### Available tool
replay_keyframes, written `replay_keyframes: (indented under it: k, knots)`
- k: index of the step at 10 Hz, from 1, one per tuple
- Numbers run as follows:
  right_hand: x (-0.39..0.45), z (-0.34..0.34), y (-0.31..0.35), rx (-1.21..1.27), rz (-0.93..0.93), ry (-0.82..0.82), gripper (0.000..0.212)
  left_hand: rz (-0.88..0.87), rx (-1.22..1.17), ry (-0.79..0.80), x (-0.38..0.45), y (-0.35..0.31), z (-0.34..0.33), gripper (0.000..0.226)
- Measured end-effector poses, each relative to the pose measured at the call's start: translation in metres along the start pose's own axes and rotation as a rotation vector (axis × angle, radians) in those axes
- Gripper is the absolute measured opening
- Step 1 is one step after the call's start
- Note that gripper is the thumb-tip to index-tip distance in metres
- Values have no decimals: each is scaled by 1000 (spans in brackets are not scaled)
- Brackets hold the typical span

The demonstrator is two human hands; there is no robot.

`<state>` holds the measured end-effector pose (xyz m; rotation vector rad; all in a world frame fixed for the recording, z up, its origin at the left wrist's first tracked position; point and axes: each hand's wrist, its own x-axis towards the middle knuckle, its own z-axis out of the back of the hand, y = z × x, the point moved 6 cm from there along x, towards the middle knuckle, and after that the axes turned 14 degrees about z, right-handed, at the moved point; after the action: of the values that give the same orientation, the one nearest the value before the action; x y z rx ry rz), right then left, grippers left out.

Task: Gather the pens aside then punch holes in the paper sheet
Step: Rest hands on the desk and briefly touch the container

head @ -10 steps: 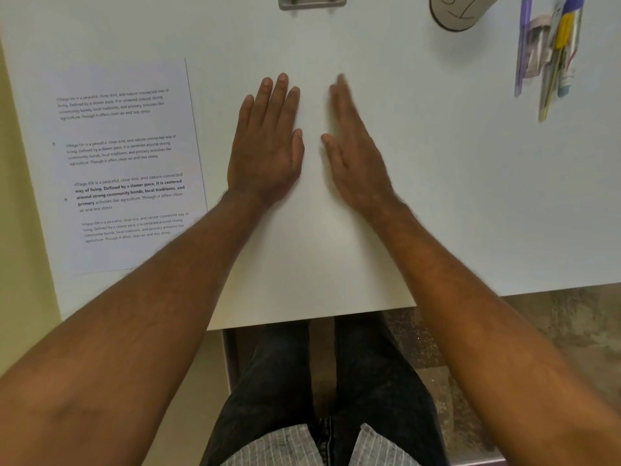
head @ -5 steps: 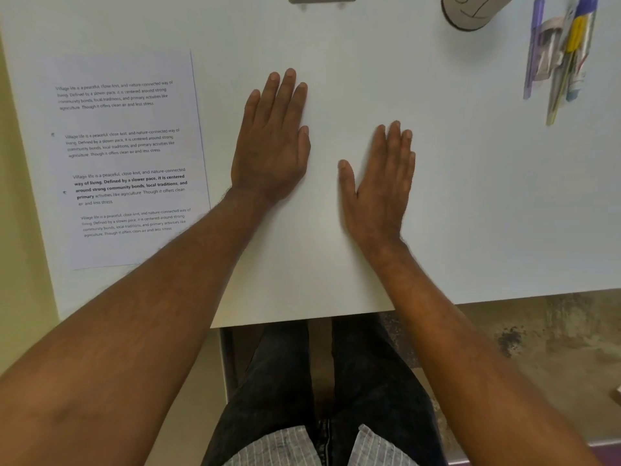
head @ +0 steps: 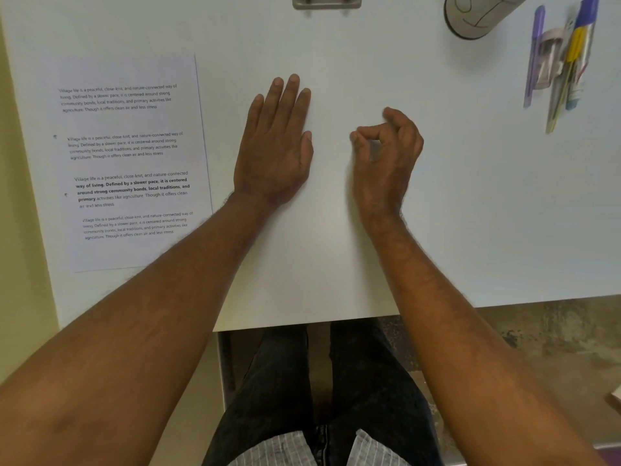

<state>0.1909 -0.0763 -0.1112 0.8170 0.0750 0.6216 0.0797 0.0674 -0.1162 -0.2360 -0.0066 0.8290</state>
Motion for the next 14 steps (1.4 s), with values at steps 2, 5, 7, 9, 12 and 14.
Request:
replay_keyframes:
  k: [2,5,7,9,12,14]
  knots:
    - [9,1,6,-190,96,18,8,0,13,1,0,0,-1,61]
    - [20,28,-1,134,-50,-44,13,-1,9,-18,0,-1,-2,61]
    - [68,73,2,425,-151,-213,16,-4,-7,-15,1,-3,0,61]
    - [158,143,25,135,191,-334,14,-20,-23,-57,2,-4,-1,60]
    - [236,136,5,-332,178,65,18,-24,-14,-81,1,0,-4,60]
    - [241,133,7,-384,210,75,28,-25,-8,-91,1,1,-6,60]
